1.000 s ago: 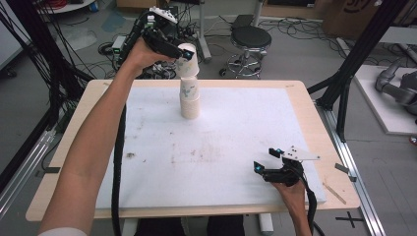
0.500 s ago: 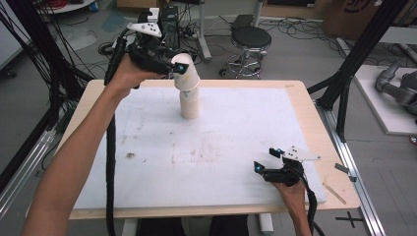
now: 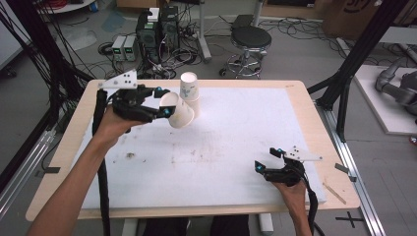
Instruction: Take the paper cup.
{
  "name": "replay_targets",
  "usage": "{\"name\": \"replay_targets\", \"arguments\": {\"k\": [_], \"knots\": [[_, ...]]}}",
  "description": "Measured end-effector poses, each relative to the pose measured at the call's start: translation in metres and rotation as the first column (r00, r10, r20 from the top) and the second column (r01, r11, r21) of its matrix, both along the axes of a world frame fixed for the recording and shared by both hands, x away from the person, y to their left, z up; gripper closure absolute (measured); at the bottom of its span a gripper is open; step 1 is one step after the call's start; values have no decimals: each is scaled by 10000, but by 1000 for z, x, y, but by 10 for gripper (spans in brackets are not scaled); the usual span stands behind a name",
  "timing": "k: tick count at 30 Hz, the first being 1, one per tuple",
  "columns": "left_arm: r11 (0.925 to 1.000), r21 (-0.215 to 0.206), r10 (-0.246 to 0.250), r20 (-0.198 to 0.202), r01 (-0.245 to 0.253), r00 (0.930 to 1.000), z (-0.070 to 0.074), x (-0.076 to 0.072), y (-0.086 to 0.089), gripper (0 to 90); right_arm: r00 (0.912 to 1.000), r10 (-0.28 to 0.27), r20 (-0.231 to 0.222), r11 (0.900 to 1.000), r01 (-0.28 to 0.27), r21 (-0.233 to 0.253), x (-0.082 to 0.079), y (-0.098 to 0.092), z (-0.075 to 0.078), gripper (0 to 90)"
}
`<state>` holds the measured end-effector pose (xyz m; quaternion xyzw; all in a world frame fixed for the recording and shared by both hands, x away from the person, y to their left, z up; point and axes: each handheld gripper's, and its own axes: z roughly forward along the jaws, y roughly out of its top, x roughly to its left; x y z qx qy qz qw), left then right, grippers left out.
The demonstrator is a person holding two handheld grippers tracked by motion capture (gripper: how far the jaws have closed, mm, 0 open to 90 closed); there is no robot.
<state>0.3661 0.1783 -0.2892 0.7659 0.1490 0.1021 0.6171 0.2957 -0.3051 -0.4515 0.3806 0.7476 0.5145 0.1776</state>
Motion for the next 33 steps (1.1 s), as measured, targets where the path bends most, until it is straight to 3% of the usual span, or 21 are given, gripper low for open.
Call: {"name": "replay_targets", "arguments": {"k": [6,19,26,33], "knots": [[9995,-291,-130,-60,128,9999,-21,-15,3,366,10000,-4,38,10000,4,-71,-1,1,0,132],[9970,-214,-748,-263,742,9969,-57,-36,-9,366,9998,61,-200,10000,-62,-47,1,1,0,132],[9948,-278,-987,-349,977,9945,-70,-40,-13,365,9999,61,-88,10000,-62,-77,1,1,0,132],[9939,-341,-1055,-305,1045,9939,-74,-39,-9,365,10000,44,-48,10000,-44,-78,0,1,0,132]]}}
